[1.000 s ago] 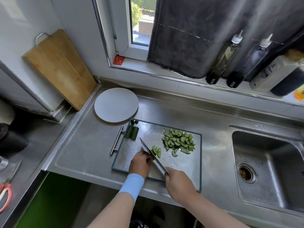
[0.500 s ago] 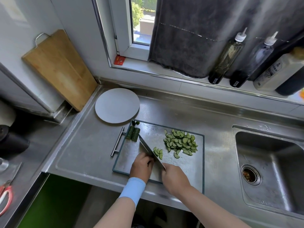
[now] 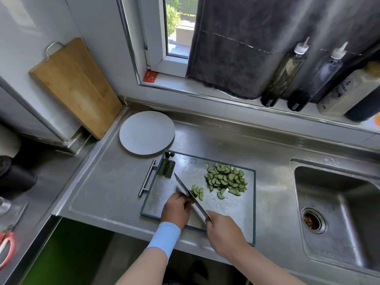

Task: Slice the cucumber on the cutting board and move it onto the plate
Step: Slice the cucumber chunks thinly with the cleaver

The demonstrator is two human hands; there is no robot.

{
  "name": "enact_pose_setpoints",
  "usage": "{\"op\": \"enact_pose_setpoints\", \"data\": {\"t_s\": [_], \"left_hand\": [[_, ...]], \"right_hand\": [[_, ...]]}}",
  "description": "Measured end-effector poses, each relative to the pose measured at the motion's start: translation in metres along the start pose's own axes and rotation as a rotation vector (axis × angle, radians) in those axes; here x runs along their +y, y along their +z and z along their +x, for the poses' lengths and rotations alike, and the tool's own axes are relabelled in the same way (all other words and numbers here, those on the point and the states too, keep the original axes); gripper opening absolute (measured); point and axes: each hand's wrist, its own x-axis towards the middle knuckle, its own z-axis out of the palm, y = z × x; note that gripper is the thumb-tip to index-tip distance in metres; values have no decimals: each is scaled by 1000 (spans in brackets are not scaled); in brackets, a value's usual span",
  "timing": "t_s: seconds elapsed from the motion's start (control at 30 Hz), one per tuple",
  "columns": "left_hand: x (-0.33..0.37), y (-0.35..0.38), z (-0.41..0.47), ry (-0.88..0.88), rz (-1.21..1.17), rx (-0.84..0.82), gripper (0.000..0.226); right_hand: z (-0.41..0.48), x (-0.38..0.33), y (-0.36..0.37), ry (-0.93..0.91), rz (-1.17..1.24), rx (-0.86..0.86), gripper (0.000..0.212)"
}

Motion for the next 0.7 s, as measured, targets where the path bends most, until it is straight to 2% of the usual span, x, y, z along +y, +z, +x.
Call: {"op": "enact_pose_setpoints", "data": {"t_s": [0.4, 0.7], "left_hand": [[-2, 5, -2, 1, -6, 10, 11], [-3, 5, -5, 48, 7, 20, 15]], "right_hand": [[13, -6, 7, 66, 66, -20, 28], [24, -9, 4, 38, 54, -39, 26]]}}
